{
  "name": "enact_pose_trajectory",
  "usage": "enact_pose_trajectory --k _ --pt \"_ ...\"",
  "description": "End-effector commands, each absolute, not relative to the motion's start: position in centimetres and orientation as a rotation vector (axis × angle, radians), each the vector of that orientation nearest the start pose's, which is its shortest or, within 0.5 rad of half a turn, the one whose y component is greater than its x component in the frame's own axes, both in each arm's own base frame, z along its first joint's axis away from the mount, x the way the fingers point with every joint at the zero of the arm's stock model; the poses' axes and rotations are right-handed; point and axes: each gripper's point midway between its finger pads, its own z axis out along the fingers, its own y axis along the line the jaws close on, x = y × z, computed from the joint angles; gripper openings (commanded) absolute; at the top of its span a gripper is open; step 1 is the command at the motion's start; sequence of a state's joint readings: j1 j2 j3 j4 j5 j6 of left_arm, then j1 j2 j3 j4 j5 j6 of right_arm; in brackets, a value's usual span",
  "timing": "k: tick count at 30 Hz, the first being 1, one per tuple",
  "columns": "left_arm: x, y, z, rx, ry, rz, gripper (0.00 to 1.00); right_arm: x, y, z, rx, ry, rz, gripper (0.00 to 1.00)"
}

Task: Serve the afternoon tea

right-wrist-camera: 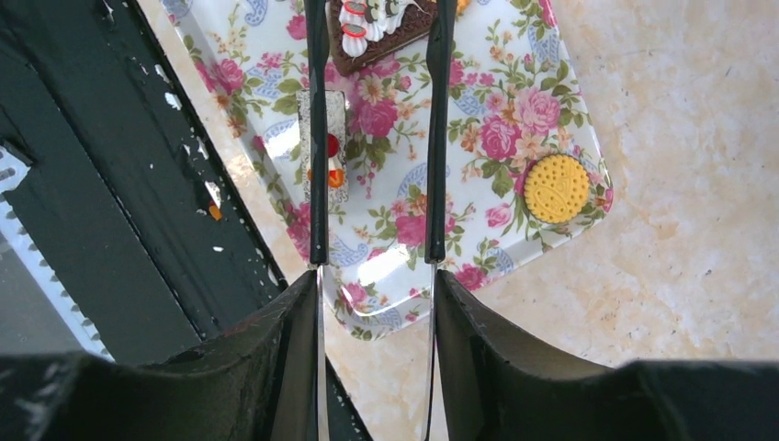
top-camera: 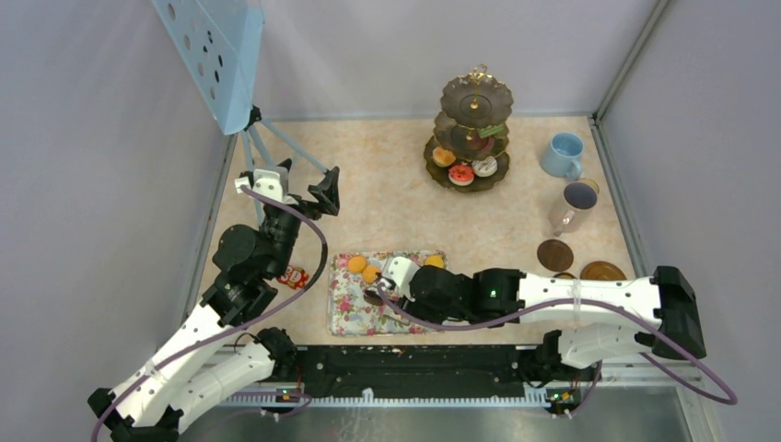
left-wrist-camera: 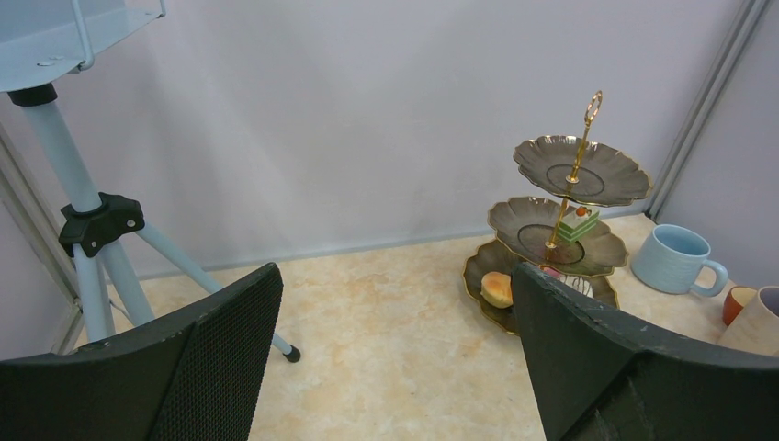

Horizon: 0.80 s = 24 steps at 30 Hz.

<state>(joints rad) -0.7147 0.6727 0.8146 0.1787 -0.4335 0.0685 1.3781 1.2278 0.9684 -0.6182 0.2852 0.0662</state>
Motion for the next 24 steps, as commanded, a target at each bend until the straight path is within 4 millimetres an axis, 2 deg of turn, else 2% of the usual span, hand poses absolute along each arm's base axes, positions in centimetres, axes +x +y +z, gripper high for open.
enact_pose_trajectory --k 1,7,11,24 --pt "26.0 -12.7 41.6 0.108 1.250 -0.312 0.99 11.2 30.9 15.0 -1.342 1.947 0.346 0.45" --pt "26.0 -12.5 41.6 0.105 1.247 -0.308 0.99 11.8 30.8 14.2 -1.381 1.961 0.327 0.49" --pt "26.0 -12.5 41.6 0.105 1.247 -0.306 0.99 12.1 30.9 13.9 -1.393 1.980 0.344 0.57" --pt "26.0 -12.4 41.6 0.104 1.246 -0.298 0.99 13.3 30.5 12.0 -1.485 1.986 0.328 0.57"
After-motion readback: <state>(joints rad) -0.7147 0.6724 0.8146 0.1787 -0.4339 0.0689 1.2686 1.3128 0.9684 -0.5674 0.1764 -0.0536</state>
